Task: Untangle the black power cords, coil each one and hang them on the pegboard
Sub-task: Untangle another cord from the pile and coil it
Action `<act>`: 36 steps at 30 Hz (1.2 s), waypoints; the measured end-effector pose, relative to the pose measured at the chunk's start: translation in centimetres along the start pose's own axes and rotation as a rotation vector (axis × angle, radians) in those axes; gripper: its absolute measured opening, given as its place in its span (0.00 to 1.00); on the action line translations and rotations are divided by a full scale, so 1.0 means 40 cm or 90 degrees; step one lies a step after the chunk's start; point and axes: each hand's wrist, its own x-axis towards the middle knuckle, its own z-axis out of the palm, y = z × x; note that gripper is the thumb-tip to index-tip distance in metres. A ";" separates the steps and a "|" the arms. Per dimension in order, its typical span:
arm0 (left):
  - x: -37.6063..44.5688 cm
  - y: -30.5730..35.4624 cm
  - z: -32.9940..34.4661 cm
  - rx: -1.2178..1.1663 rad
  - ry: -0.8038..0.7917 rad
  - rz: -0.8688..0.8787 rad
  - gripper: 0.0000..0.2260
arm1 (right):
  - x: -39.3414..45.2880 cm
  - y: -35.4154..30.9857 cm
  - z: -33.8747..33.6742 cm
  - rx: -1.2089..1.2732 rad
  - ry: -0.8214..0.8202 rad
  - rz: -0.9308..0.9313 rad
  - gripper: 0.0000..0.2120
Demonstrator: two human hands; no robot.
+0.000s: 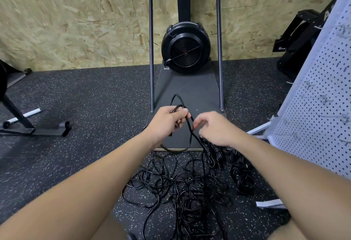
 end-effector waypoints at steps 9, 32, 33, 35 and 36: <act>0.031 0.019 -0.066 -0.106 0.059 0.028 0.12 | 0.004 0.085 0.070 -0.094 -0.243 0.057 0.10; -0.028 -0.068 0.003 0.175 -0.044 -0.017 0.17 | 0.029 -0.080 -0.025 0.184 0.137 -0.006 0.04; -0.028 -0.064 0.001 0.181 -0.033 -0.012 0.18 | 0.026 -0.071 -0.025 0.136 0.133 -0.004 0.05; -0.025 -0.051 0.001 0.165 -0.018 0.002 0.19 | 0.023 -0.055 -0.024 0.081 0.088 -0.003 0.07; -0.023 -0.040 0.001 0.155 -0.009 0.006 0.18 | 0.021 -0.046 -0.021 0.063 0.049 -0.001 0.07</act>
